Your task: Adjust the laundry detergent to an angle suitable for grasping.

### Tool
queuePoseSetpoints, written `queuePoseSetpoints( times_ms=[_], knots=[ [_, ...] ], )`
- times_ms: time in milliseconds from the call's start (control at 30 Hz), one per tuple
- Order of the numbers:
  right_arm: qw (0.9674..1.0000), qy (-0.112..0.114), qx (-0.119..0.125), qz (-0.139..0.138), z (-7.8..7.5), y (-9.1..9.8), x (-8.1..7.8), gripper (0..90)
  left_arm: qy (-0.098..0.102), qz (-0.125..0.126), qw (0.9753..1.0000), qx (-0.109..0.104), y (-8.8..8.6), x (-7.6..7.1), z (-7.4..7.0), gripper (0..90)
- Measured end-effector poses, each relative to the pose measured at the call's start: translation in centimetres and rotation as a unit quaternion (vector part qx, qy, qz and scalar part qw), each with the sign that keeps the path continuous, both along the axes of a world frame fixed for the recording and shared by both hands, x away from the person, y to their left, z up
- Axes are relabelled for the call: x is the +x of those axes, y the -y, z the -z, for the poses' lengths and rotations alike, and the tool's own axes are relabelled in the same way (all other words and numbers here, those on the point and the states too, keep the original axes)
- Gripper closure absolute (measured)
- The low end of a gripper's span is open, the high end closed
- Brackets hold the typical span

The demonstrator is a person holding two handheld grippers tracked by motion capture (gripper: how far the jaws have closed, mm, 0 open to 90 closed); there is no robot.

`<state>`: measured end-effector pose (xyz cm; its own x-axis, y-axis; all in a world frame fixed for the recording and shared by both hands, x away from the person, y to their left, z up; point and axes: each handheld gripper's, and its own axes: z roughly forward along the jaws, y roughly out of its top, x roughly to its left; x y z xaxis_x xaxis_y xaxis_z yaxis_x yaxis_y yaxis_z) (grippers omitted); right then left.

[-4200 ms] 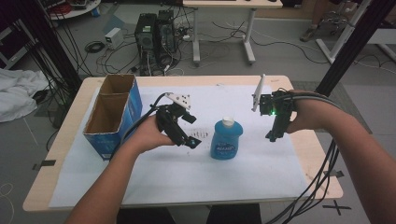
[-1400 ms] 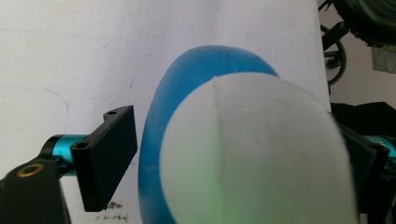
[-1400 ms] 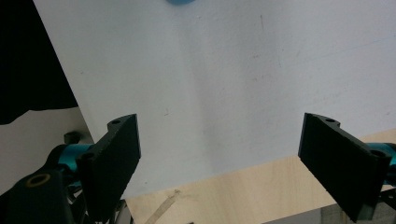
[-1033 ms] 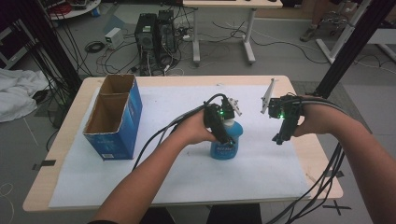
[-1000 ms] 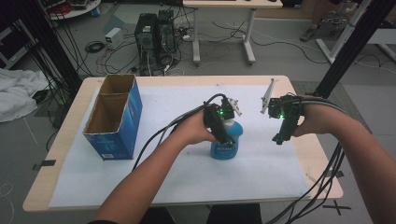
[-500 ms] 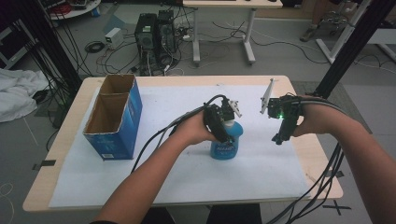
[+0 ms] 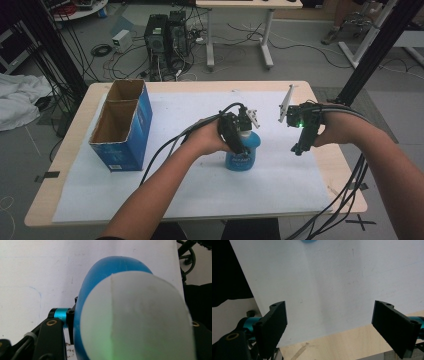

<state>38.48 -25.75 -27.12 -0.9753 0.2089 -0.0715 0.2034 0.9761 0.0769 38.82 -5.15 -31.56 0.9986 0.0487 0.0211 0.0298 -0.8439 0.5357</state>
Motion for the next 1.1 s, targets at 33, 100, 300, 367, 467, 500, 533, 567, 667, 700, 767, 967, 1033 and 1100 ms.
queuePoseSetpoints(
  times_ms=[33,100,300,367,467,500,533,567,667,700,767,967,1033,1100],
  knots=[
    [1.0,0.0,0.0,0.0,0.0,0.0,0.0,12.2,0.0,0.0,1.0,0.0,0.0,0.0,0.0,39.0],
    [1.0,0.0,0.001,0.001,0.0,0.0,0.0,12.2,-0.004,0.004,1.0,-0.005,-0.2,0.0,-0.5,38.9],
    [1.0,0.001,0.001,0.0,-0.1,-0.1,-0.1,12.2,0.0,0.004,1.0,-0.006,-1.0,0.0,-1.6,38.9],
    [1.0,0.0,0.001,0.002,-0.2,-0.2,-0.1,12.2,0.002,0.003,0.9999,-0.011,-1.3,0.0,-1.9,38.9],
    [1.0,0.002,0.003,-0.004,-0.2,-0.2,-0.1,12.1,0.002,0.01,0.9999,-0.011,-1.8,0.0,-2.5,38.9],
    [1.0,0.004,0.003,-0.003,-0.2,-0.3,-0.1,12.1,0.001,0.013,0.9998,-0.014,-2.0,0.0,-2.6,38.9],
    [1.0,0.002,0.001,-0.001,-0.2,-0.3,-0.1,12.2,0.001,0.022,0.9996,-0.015,-2.1,0.0,-2.7,38.9],
    [1.0,0.002,0.001,-0.001,-0.3,-0.3,-0.1,12.2,-0.002,0.026,0.9995,-0.017,-2.3,0.0,-2.8,38.8],
    [1.0,0.002,0.001,-0.003,-0.4,-0.4,-0.1,12.2,-0.011,0.034,0.9991,-0.024,-2.8,0.1,-3.0,38.8],
    [1.0,0.003,0.002,-0.003,-0.4,-0.4,-0.2,12.2,-0.014,0.034,0.999,-0.025,-2.9,0.1,-3.0,38.8],
    [1.0,0.003,0.001,-0.003,-0.4,-0.4,-0.2,12.2,-0.017,0.037,0.9988,-0.027,-3.1,0.2,-3.0,38.8],
    [1.0,0.004,0.002,-0.003,-0.4,-0.4,-0.2,12.2,-0.022,0.059,0.9976,-0.03,-3.6,0.3,-3.1,38.8],
    [1.0,0.004,0.001,-0.004,-0.5,-0.4,-0.2,12.2,-0.026,0.08,0.9959,-0.032,-3.9,0.3,-3.2,38.8],
    [1.0,0.004,0.0,-0.003,-0.5,-0.4,-0.2,12.2,-0.032,0.094,0.9947,-0.029,-4.0,0.1,-3.2,38.7]
  ],
)
